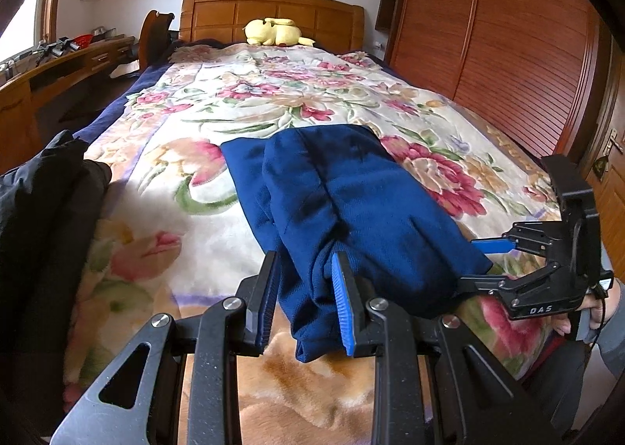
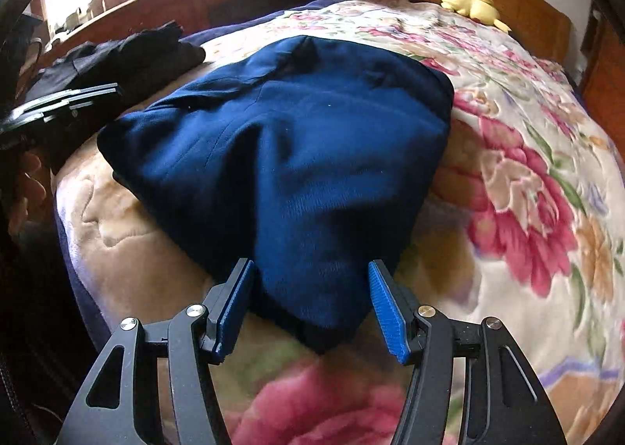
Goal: Fold large clothes
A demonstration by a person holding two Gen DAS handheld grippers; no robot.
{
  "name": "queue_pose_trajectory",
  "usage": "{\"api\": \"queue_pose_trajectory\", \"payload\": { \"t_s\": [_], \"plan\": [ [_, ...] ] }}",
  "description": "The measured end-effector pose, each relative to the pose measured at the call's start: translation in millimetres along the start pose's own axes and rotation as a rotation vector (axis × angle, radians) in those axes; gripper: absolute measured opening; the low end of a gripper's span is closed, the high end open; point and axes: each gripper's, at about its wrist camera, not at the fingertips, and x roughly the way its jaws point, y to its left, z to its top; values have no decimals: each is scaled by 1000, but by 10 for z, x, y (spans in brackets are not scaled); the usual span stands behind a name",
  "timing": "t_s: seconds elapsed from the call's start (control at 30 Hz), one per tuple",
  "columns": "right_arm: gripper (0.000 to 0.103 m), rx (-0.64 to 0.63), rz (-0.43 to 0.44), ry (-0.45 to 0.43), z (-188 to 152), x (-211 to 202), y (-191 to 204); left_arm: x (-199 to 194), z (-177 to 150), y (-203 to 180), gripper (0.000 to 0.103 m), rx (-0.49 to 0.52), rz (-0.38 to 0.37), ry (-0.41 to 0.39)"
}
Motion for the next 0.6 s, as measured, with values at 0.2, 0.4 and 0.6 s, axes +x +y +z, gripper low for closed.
{"api": "queue_pose_trajectory", "payload": {
  "t_s": [0.2, 0.4, 0.6],
  "plan": [
    [59, -6, -11, -46, -68, -152, 46, 4, -3, 6, 28, -1, 5, 4],
    [34, -37, -20, -75, -186, -158, 59, -77, -20, -28, 28, 3, 17, -4],
    [32, 7, 29, -106, -271, -259, -27, -158, -195, -73, 28, -7, 12, 11]
  ]
}}
